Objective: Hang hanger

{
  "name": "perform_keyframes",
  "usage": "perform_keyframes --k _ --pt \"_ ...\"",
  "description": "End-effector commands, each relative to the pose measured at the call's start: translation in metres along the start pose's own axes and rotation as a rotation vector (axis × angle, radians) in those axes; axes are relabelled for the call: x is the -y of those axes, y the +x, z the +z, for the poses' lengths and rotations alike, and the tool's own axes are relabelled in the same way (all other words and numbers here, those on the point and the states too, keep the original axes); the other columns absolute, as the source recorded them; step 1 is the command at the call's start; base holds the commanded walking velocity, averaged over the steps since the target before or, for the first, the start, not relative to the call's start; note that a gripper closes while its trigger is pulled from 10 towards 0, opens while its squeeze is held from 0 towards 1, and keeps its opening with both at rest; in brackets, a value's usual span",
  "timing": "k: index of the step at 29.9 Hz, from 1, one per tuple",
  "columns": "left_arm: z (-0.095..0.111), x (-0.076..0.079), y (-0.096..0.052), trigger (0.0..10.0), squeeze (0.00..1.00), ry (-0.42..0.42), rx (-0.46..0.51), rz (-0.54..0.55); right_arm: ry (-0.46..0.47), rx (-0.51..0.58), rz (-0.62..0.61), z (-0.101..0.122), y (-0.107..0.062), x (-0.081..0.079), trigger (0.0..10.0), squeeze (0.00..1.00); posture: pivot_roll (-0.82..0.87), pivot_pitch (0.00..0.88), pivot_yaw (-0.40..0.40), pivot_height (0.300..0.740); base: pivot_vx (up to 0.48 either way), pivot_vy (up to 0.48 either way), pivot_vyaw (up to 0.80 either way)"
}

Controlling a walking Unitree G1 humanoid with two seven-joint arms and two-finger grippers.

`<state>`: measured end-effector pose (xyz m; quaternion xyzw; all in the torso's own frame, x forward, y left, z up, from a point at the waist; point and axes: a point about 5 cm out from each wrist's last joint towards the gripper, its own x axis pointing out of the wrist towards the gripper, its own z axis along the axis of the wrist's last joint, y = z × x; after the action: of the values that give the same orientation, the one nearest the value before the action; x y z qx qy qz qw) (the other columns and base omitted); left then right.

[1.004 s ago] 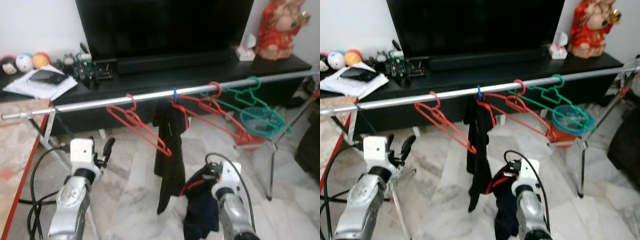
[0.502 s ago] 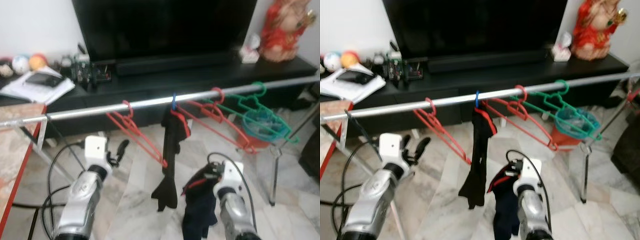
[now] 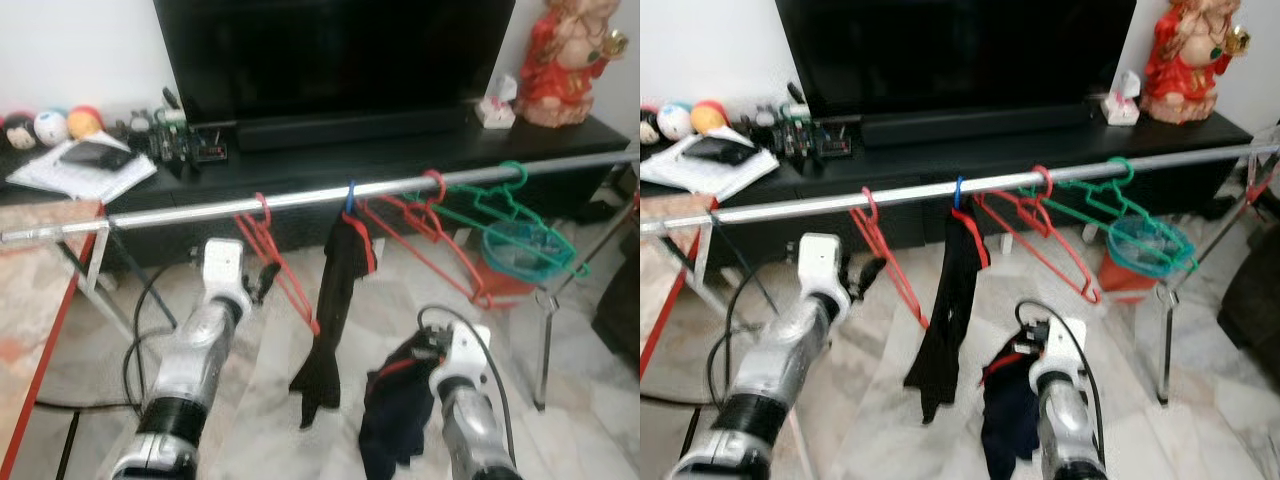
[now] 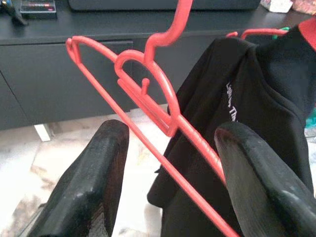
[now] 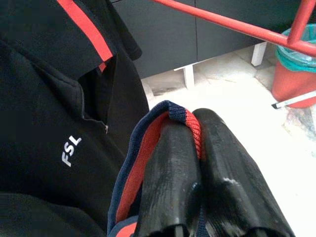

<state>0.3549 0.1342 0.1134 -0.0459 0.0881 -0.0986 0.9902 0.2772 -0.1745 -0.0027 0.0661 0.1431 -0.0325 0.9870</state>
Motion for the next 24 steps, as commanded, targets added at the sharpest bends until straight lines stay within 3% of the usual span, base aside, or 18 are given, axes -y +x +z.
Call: perform_keyframes --k 1,4,17,24 --pt "-0.002 0.001 0.008 10.0 0.0 0.009 -0.047 0.017 0.003 0.017 0.004 0.006 0.003 -0.002 10.0 0.0 0.02 0.038 0.004 0.74 0.0 0.0 0.0" --pt "0.0 0.004 0.017 10.0 0.0 0.035 -0.088 0.027 0.006 0.019 0.005 0.006 0.003 -0.002 10.0 0.0 0.01 0.035 0.006 0.74 0.0 0.0 0.0" --pt "-0.009 0.003 0.026 10.0 0.0 0.1 -0.214 0.076 0.003 0.019 0.01 0.008 0.005 0.0 10.0 0.0 0.0 0.023 -0.004 0.74 0.0 0.0 0.0" --pt "-0.002 0.001 0.028 10.0 0.0 0.108 -0.187 0.104 0.003 0.023 0.016 0.009 0.005 -0.001 10.0 0.0 0.0 0.034 -0.018 0.74 0.0 0.0 0.0"
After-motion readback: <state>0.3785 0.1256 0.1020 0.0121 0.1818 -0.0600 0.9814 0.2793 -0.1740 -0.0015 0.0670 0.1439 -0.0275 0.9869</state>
